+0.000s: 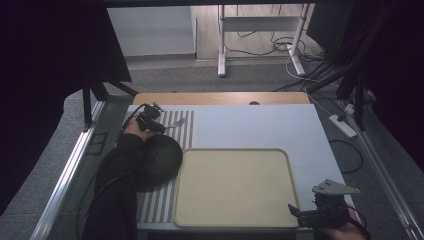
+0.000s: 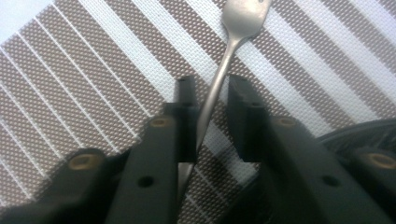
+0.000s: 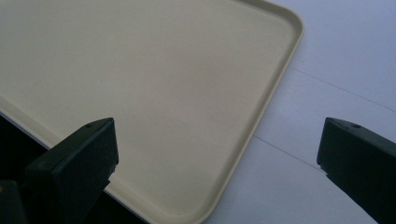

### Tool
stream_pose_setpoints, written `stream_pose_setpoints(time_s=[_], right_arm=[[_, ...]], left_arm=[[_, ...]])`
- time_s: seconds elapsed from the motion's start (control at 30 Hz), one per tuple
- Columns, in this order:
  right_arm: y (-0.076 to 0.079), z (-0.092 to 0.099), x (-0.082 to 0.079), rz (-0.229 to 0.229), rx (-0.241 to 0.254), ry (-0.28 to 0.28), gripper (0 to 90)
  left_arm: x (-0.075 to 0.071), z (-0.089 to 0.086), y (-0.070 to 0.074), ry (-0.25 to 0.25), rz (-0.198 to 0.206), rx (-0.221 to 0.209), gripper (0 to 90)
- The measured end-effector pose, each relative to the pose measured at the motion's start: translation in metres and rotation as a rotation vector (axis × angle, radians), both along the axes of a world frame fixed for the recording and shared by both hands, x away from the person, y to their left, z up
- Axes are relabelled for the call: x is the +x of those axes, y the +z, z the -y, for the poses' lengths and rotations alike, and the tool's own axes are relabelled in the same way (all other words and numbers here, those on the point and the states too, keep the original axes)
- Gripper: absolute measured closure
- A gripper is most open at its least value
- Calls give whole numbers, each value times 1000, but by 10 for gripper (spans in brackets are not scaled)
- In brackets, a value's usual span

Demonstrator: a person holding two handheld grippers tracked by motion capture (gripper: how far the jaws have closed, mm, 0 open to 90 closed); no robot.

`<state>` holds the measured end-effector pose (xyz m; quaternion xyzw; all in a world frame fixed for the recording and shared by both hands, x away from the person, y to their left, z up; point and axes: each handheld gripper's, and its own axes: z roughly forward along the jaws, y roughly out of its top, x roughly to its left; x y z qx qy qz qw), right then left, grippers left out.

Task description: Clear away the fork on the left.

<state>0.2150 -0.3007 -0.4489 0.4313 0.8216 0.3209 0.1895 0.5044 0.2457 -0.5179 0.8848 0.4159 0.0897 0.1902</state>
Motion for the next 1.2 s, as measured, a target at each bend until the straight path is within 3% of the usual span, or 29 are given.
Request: stream_pose_setpoints(time_s=[0.13,0.33,0.57,0.73,0.87,0.97,1.07,1.2], right_arm=[[0,0,0,-1,-1,0,0],[0,1,0,-1,4,-1,0],[0,0,0,-2,0,-1,0],[0,0,0,-2,-2,-2,0],[0,0,0,-2,-3,-1,0],[0,-1,0,-3,-4,-1,0],[0,-1,0,-1,-3,-2,0],[0,-1,0,1,-5,1,0]], left_arm=[[0,3,1,-41,-1,23,852],[1,4,3,-79,-2,52,856],[-2,-7,11,-71,15,153,856],[-7,-20,19,-47,21,174,856],[-11,-30,23,-27,5,163,856],[-14,-35,27,5,-28,148,855],[-18,-38,31,33,-50,108,855],[-26,-38,36,33,-69,57,855]])
